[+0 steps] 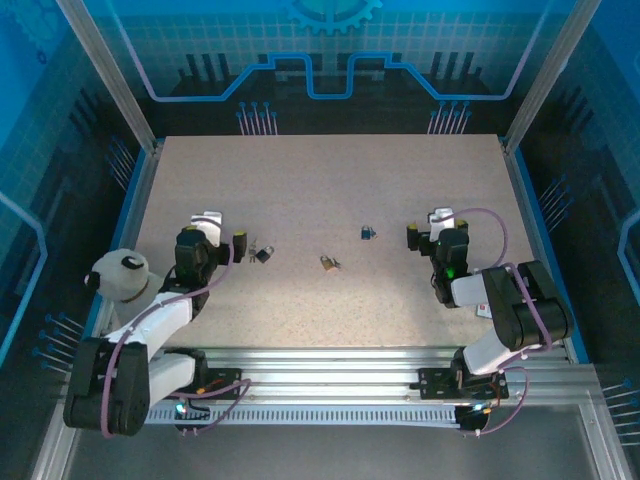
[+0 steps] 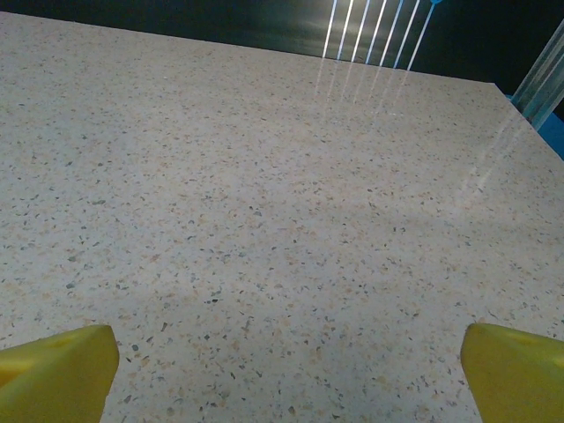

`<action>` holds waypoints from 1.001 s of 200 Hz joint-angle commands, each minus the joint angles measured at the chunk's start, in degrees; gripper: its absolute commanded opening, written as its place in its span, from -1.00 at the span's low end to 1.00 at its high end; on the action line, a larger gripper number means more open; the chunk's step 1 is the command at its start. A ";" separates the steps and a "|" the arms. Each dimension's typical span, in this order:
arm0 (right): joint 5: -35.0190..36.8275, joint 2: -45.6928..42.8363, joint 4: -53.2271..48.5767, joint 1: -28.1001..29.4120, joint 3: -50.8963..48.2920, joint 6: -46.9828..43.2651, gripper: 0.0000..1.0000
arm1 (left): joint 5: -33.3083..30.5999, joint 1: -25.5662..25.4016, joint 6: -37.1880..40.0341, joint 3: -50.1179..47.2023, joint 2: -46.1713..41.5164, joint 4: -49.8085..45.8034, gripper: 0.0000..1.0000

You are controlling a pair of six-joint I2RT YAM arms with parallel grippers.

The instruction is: Lock with the key

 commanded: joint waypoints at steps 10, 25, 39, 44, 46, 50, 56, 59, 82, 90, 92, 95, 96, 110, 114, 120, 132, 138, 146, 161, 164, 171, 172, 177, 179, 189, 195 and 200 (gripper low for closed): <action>-0.44 -0.70 0.54 -0.77 0.84 0.79 1.00 | 8.12 1.36 -0.19 1.52 2.93 6.01 0.99; -0.44 -0.69 0.54 -0.74 0.84 0.81 1.00 | 9.53 1.36 -0.64 2.00 5.14 7.86 0.99; -0.44 -0.68 0.52 -0.82 0.82 0.84 1.00 | 7.40 1.36 -2.78 2.01 8.32 10.75 0.99; -0.45 -0.72 0.48 -0.79 0.84 0.78 1.00 | 6.38 1.36 -3.58 2.01 9.52 11.87 0.98; -0.49 -0.69 0.51 -0.81 0.84 0.82 1.00 | 6.02 1.36 -4.05 1.98 9.97 12.42 0.98; -0.48 -0.70 0.43 -0.83 0.82 0.84 1.00 | 4.82 1.36 -5.01 1.88 10.70 13.54 0.98; -0.52 -0.75 0.50 -0.82 0.83 0.82 1.00 | 3.14 1.36 -6.33 1.87 12.00 15.02 0.99; -0.45 -0.77 0.42 -0.83 0.84 0.86 1.00 | 2.46 1.36 -6.90 1.92 12.57 15.55 0.99; -0.51 -0.70 0.50 -0.84 0.84 0.78 1.00 | 3.44 1.36 -6.46 1.96 16.29 19.49 0.98; -0.52 -0.69 0.44 -0.87 0.83 0.84 1.00 | 4.17 1.36 -6.10 2.07 17.39 20.27 0.99; -0.53 -0.70 0.42 -0.87 0.84 0.86 1.00 | 4.22 1.36 -6.11 2.12 17.67 20.25 0.99; -0.53 -0.75 0.42 -0.79 0.80 0.85 1.00 | 4.17 1.36 -6.14 2.14 18.01 20.63 0.99; -0.53 -0.76 0.42 -0.83 0.82 0.86 1.00 | 4.16 1.36 -6.14 2.10 18.13 20.79 0.98; -0.53 -0.74 0.42 -0.86 0.84 0.82 1.00 | 2.40 1.36 -6.72 1.57 20.20 23.64 0.98; -0.51 -0.74 0.48 -0.83 0.84 0.78 1.00 | 1.91 1.36 -6.92 1.44 20.80 24.29 0.98; -0.53 -0.71 0.41 -0.82 0.84 0.78 1.00 | 1.27 1.36 -7.17 1.07 21.84 25.92 0.99; -0.53 -0.69 0.43 -0.83 0.83 0.84 1.00 | 0.88 1.34 -7.16 0.91 23.49 27.79 0.98; -0.53 -0.75 0.45 -0.84 0.84 0.79 1.00 | 1.04 1.36 -7.03 0.77 24.29 28.76 0.99; -0.53 -0.72 0.41 -0.87 0.81 0.79 1.00 | 1.41 1.37 -6.76 0.82 24.50 28.99 0.99; -0.55 -0.68 0.41 -0.86 0.84 0.86 1.00 | 0.75 1.36 -6.98 1.18 24.59 28.31 0.99; -0.53 -0.69 0.41 -0.85 0.84 0.84 1.00 | 0.55 1.29 -7.10 1.32 24.57 28.07 0.99; -0.51 -0.75 0.42 -0.81 0.84 0.86 1.00 | 0.45 1.36 -7.34 1.40 24.49 27.56 0.99; -0.52 -0.76 0.41 -0.84 0.84 0.86 1.00 | 0.45 1.36 -7.36 1.42 24.45 27.60 0.98; -0.53 -0.73 0.41 -0.87 0.84 0.86 1.00 | 0.45 1.36 -7.29 1.36 24.49 27.99 0.99; -0.53 -0.69 0.41 -0.82 0.84 0.86 1.00 | 0.45 1.36 -7.22 1.31 24.50 27.98 0.99; -0.53 -0.72 0.47 -0.87 0.84 0.86 1.00 | 0.45 1.36 -7.25 1.36 24.54 27.88 0.99; -0.54 -0.75 0.45 -0.85 0.84 0.86 1.00 | 0.37 1.36 -7.29 1.34 24.52 28.07 0.99; -0.51 -0.77 0.41 -0.82 0.84 0.86 1.00 | 0.28 1.36 -7.28 1.25 24.44 28.06 0.99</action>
